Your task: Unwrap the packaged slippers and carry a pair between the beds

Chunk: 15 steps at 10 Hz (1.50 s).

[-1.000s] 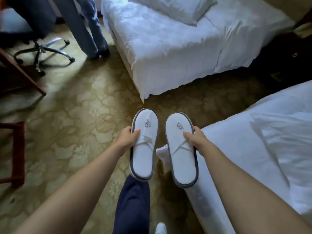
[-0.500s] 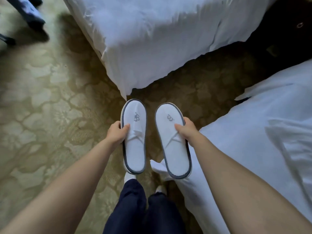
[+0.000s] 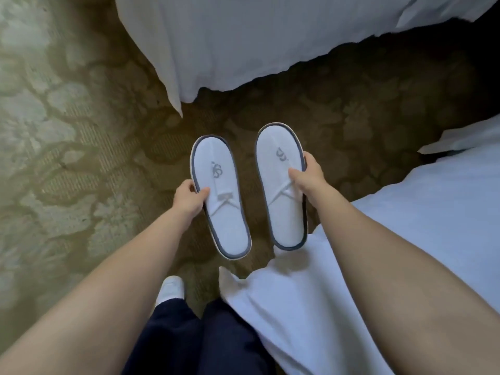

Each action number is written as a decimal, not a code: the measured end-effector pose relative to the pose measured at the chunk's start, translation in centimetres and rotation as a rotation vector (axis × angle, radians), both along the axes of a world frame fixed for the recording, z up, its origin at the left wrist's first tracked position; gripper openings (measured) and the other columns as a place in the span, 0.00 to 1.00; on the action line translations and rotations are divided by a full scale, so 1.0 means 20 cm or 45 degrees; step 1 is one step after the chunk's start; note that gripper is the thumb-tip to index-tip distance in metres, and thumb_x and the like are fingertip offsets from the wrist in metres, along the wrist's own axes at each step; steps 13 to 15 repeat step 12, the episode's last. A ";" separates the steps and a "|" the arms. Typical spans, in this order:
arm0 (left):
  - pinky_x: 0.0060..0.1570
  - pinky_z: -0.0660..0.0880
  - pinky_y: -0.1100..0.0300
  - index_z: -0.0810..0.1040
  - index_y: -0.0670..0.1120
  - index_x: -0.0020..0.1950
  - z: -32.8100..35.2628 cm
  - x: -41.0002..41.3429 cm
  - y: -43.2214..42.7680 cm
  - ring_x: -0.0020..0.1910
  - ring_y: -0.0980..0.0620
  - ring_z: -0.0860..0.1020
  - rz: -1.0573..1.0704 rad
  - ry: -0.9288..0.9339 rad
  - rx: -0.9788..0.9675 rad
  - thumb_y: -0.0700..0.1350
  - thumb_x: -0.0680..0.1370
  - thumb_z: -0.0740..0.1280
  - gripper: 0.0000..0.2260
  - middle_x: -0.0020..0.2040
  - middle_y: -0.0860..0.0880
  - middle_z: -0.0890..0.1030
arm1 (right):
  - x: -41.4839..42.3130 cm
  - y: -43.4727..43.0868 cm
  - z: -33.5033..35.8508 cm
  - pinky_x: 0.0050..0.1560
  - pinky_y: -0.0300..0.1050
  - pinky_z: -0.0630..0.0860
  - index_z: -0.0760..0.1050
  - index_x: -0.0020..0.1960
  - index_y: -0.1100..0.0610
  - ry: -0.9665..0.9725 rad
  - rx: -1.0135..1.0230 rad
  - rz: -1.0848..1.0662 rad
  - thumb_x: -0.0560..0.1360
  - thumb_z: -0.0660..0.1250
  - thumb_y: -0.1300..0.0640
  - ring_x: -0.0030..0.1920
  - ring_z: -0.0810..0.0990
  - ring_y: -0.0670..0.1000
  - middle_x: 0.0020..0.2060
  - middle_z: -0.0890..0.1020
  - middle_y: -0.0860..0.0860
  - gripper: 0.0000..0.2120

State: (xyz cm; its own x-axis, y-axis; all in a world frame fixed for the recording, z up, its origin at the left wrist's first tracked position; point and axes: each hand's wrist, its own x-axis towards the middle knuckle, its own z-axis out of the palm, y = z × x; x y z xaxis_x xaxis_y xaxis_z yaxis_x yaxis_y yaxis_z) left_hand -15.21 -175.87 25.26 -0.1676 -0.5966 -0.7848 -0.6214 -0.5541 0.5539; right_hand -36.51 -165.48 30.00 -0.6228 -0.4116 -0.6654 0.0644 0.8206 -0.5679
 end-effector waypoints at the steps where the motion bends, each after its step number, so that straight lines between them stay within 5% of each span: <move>1: 0.61 0.74 0.50 0.68 0.42 0.69 -0.30 -0.09 0.04 0.62 0.44 0.74 -0.022 -0.012 0.050 0.42 0.79 0.64 0.19 0.67 0.43 0.73 | -0.08 0.00 -0.32 0.57 0.52 0.77 0.65 0.68 0.50 0.005 -0.018 0.016 0.77 0.63 0.58 0.55 0.75 0.51 0.57 0.74 0.51 0.21; 3: 0.53 0.73 0.53 0.67 0.43 0.71 -0.86 -0.19 0.16 0.65 0.41 0.74 -0.045 -0.045 0.224 0.41 0.78 0.65 0.21 0.68 0.42 0.74 | -0.18 0.07 -0.91 0.64 0.53 0.71 0.61 0.74 0.54 -0.039 0.000 -0.020 0.79 0.60 0.61 0.64 0.72 0.55 0.64 0.73 0.54 0.25; 4: 0.58 0.72 0.51 0.66 0.46 0.72 -1.10 -0.21 0.21 0.66 0.41 0.72 0.004 -0.070 0.328 0.40 0.78 0.64 0.22 0.69 0.43 0.72 | -0.21 0.12 -1.17 0.69 0.54 0.68 0.59 0.75 0.56 -0.065 0.049 0.008 0.79 0.60 0.61 0.69 0.69 0.58 0.69 0.70 0.56 0.26; 7: 0.54 0.71 0.54 0.65 0.46 0.73 -1.43 -0.28 0.35 0.67 0.43 0.71 0.060 -0.083 0.439 0.40 0.78 0.64 0.23 0.70 0.44 0.71 | -0.24 0.20 -1.61 0.68 0.51 0.67 0.60 0.75 0.54 -0.188 0.029 0.031 0.79 0.60 0.63 0.70 0.69 0.57 0.71 0.69 0.56 0.26; 10: 0.57 0.76 0.51 0.67 0.39 0.70 -1.44 -0.26 0.42 0.65 0.39 0.73 0.264 -0.183 0.470 0.38 0.77 0.66 0.22 0.68 0.38 0.72 | -0.22 0.28 -1.74 0.75 0.51 0.58 0.53 0.78 0.53 0.021 0.245 0.247 0.79 0.56 0.62 0.74 0.62 0.59 0.75 0.62 0.57 0.29; 12: 0.58 0.73 0.52 0.67 0.39 0.71 -1.08 -0.25 0.31 0.64 0.42 0.73 0.124 -0.243 0.408 0.43 0.78 0.65 0.23 0.67 0.41 0.73 | -0.12 0.31 -1.46 0.71 0.54 0.67 0.65 0.73 0.58 0.019 0.267 0.138 0.78 0.56 0.64 0.69 0.69 0.60 0.70 0.68 0.58 0.23; 15: 0.58 0.73 0.52 0.67 0.39 0.71 -1.08 -0.25 0.31 0.64 0.42 0.73 0.124 -0.243 0.408 0.43 0.78 0.65 0.23 0.67 0.41 0.73 | -0.12 0.31 -1.46 0.71 0.54 0.67 0.65 0.73 0.58 0.019 0.267 0.138 0.78 0.56 0.64 0.69 0.69 0.60 0.70 0.68 0.58 0.23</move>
